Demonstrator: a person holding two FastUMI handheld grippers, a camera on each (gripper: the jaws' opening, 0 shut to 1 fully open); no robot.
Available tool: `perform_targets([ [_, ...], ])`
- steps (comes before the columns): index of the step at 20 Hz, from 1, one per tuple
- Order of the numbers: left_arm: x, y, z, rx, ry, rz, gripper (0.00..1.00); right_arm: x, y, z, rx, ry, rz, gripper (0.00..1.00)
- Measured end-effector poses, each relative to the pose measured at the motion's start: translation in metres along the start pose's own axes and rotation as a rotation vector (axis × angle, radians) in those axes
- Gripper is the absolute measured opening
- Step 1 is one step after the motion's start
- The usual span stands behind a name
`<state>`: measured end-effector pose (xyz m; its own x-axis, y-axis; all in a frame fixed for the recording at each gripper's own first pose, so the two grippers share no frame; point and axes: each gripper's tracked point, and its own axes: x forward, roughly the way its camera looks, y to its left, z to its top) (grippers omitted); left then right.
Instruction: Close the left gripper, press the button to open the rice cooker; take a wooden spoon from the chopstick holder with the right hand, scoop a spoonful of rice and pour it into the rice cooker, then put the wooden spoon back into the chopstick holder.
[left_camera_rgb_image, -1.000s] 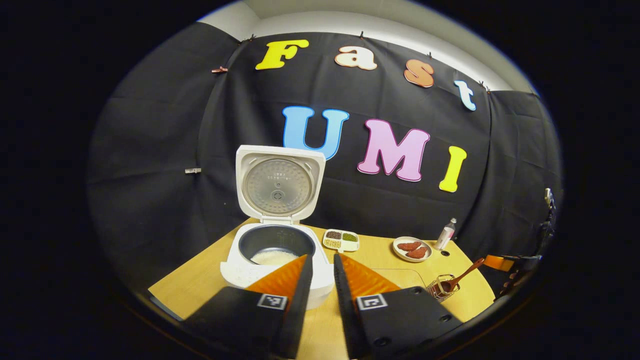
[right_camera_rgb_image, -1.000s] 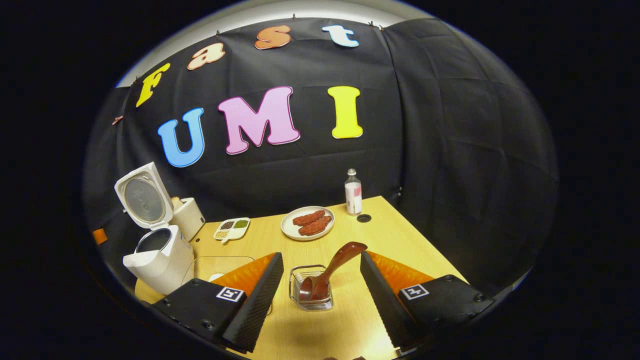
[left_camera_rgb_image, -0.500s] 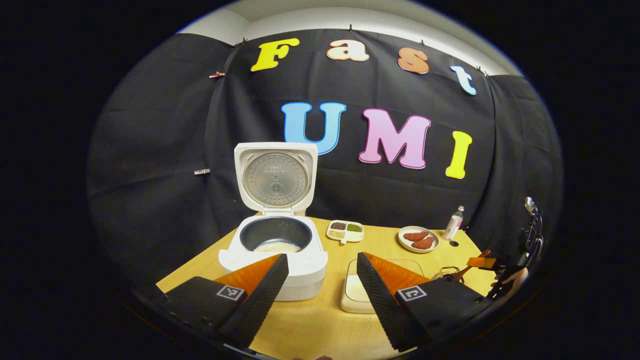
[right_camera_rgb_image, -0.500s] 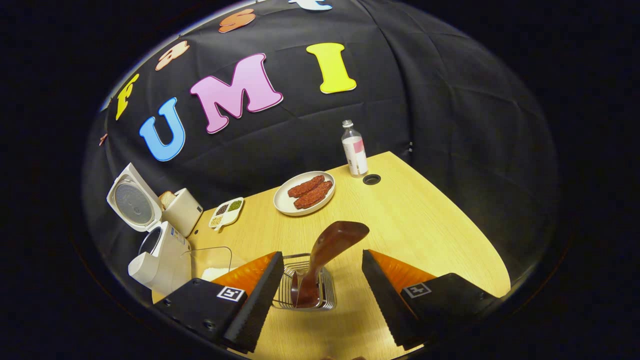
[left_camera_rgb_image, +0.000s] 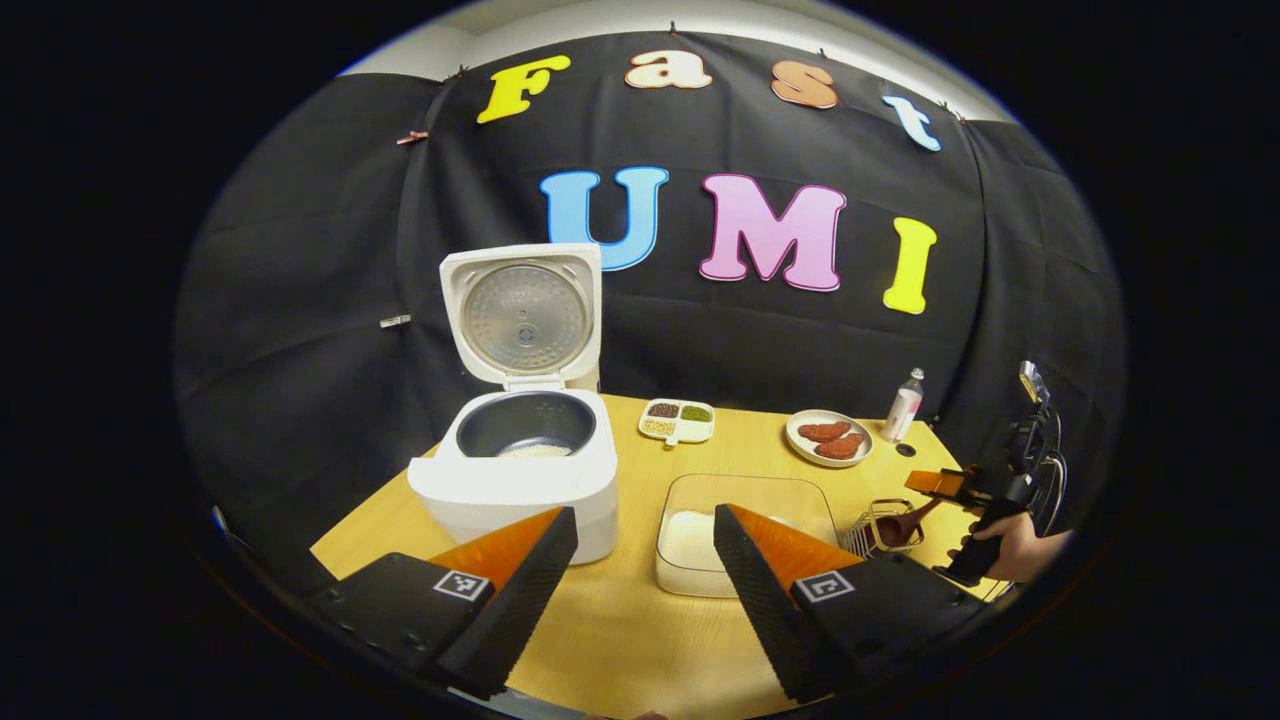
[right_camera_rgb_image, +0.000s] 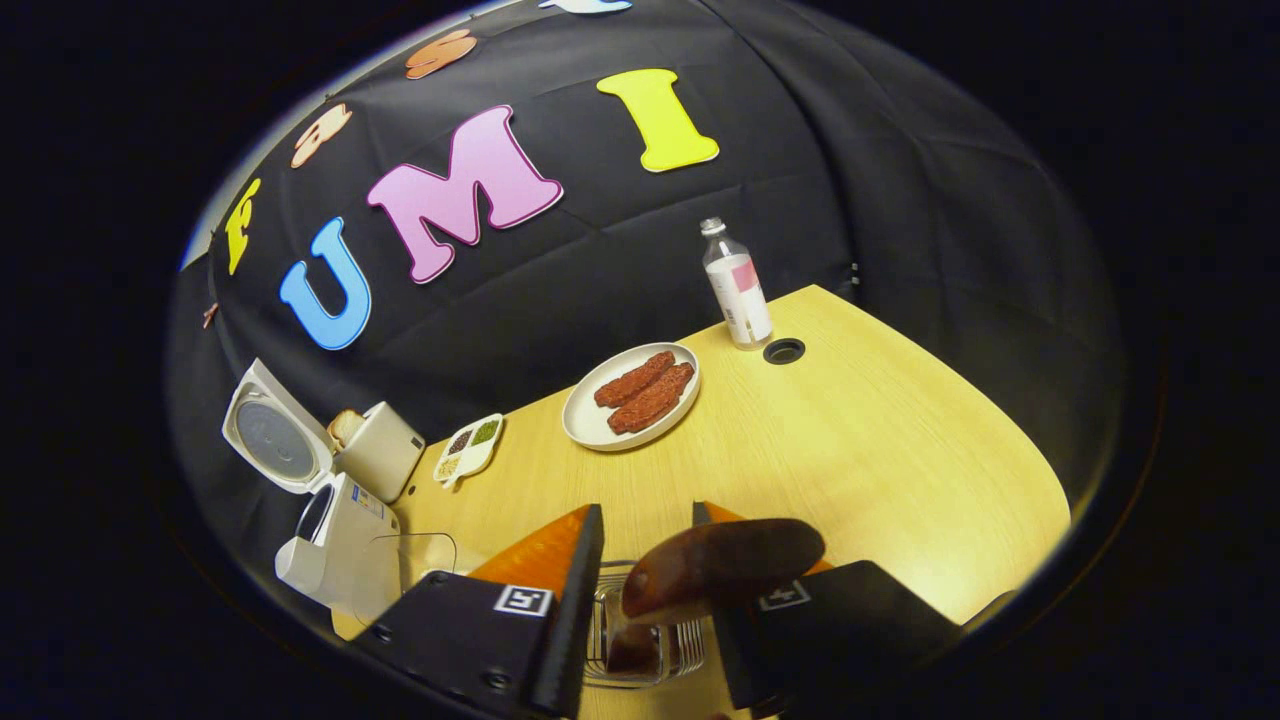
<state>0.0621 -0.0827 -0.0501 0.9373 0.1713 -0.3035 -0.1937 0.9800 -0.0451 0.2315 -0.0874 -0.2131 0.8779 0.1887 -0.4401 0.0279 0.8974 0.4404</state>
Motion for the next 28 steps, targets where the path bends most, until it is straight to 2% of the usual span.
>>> perform_targets([
  [1, -0.001, -0.002, 0.000, 0.004, -0.001, -0.004, 0.95, 0.001, -0.002, 0.000, -0.007, -0.005, -0.008, 0.34],
  [2, -0.002, -0.004, 0.000, 0.008, -0.005, -0.007, 0.95, -0.001, -0.002, -0.001, -0.004, -0.005, -0.013, 0.26],
  [3, -0.003, -0.006, 0.001, 0.010, -0.011, -0.010, 0.95, -0.002, 0.002, 0.000, 0.001, -0.004, -0.007, 0.29],
  [10, -0.020, 0.009, -0.009, -0.020, -0.017, -0.015, 0.95, -0.029, 0.031, 0.023, 0.006, -0.024, 0.042, 0.22],
  [13, -0.025, 0.028, -0.004, 0.022, -0.054, -0.007, 0.95, -0.042, 0.041, 0.042, -0.003, -0.046, 0.030, 0.22],
  [15, -0.026, 0.037, -0.004, 0.016, -0.067, -0.018, 0.95, -0.052, 0.050, 0.058, -0.016, -0.081, 0.022, 0.22],
  [18, -0.026, 0.058, -0.010, -0.028, -0.069, -0.016, 0.95, -0.070, 0.079, 0.074, -0.029, -0.107, 0.049, 0.22],
  [23, -0.023, 0.091, -0.009, 0.008, -0.098, 0.016, 0.95, -0.074, 0.134, 0.082, -0.003, -0.131, 0.115, 0.22],
  [28, -0.023, 0.108, -0.023, -0.031, -0.068, -0.006, 0.95, -0.059, 0.189, 0.052, -0.054, -0.098, 0.177, 0.22],
])
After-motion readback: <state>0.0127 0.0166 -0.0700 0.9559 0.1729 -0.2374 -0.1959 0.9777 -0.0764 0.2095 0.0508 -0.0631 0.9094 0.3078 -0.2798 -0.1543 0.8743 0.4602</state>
